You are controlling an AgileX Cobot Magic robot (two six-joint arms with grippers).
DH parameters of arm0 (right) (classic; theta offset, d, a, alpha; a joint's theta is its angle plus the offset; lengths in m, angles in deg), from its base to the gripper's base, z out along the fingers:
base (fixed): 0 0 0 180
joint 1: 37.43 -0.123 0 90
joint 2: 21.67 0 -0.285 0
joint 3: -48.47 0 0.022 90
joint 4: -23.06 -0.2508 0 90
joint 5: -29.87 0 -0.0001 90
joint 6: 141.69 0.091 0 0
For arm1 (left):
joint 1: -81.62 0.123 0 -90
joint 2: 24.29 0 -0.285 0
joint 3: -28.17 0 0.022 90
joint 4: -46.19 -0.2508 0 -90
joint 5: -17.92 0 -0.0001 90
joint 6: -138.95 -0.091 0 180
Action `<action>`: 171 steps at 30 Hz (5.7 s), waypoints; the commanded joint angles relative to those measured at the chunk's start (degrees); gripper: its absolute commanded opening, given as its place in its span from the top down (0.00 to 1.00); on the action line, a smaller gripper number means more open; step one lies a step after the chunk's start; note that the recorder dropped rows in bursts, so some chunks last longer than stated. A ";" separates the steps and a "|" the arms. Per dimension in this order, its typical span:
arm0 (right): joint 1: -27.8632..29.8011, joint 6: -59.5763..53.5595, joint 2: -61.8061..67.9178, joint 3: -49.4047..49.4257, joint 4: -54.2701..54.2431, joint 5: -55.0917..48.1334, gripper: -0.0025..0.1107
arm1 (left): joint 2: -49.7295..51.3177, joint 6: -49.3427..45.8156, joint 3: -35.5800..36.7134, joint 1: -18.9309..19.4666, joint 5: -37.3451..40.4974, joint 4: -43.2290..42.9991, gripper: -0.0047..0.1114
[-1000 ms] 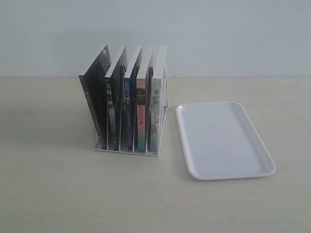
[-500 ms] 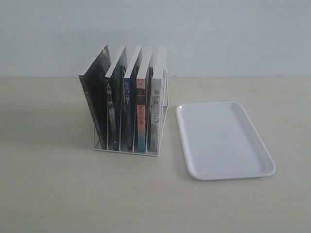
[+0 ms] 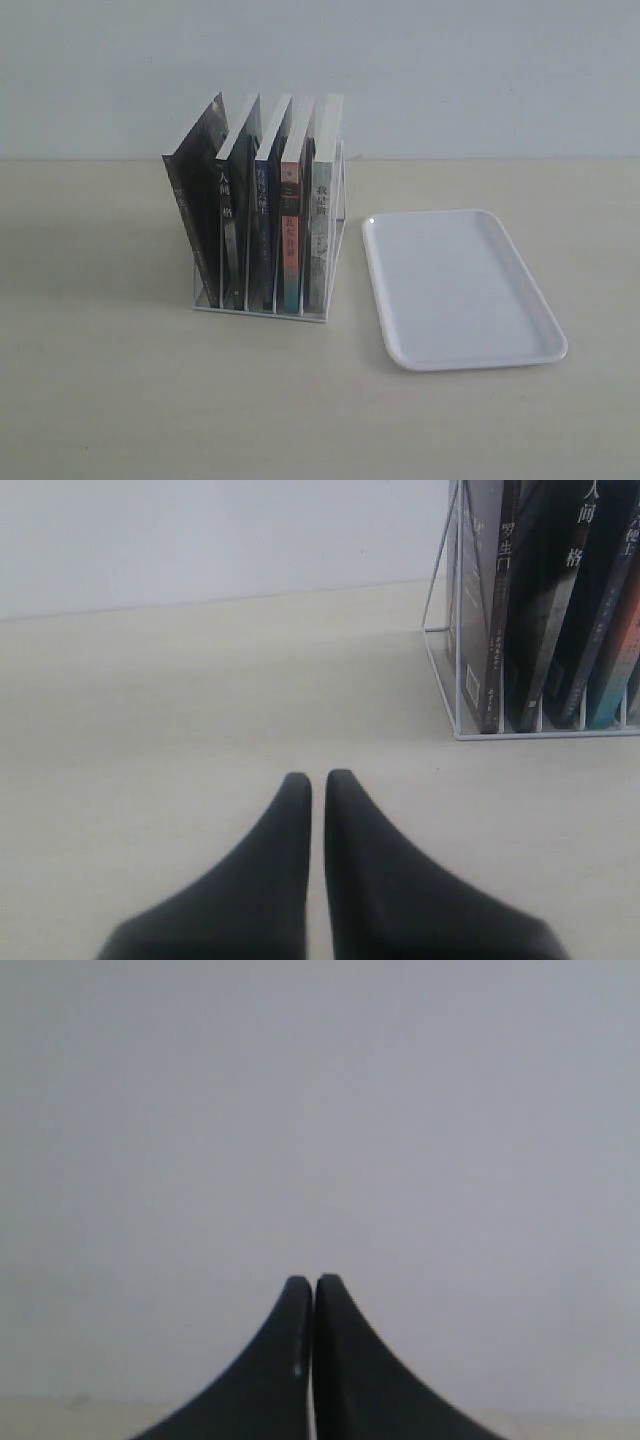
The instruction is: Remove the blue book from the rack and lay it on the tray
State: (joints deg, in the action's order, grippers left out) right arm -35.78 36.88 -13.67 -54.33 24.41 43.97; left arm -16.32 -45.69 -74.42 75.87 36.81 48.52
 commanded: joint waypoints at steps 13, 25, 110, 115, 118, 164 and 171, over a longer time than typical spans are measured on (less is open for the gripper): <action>-0.15 -0.47 22.04 -29.43 0.55 -37.18 0.98 | -0.18 0.39 -0.19 -0.02 -0.88 -0.05 0.92; -0.15 2.94 25.19 -29.31 -7.76 -29.70 0.98 | -0.18 0.39 -0.19 -0.02 -0.88 -0.05 0.92; -47.87 34.15 125.45 -124.08 6.74 -76.55 0.98 | -0.18 0.39 -0.19 -0.02 -0.88 -0.05 0.92; -47.87 32.76 124.44 -124.08 8.61 -78.29 0.98 | -0.18 0.39 -0.19 -0.02 -0.88 -0.05 0.92; -47.87 31.16 123.85 -124.08 10.21 -80.26 0.98 | -0.18 0.39 -0.19 -0.02 -0.88 -0.05 0.92; -47.87 28.89 120.04 -123.96 11.32 -79.87 0.98 | -0.18 0.39 -0.19 -0.02 -0.88 -0.05 0.92; -47.87 29.46 123.47 -123.96 11.00 -79.87 0.98 | -0.18 0.39 -0.19 -0.02 -0.88 -0.05 0.92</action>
State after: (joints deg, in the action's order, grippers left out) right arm -83.71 66.38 109.65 -178.09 34.00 -36.38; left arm -16.32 -45.69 -74.42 75.87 36.81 48.52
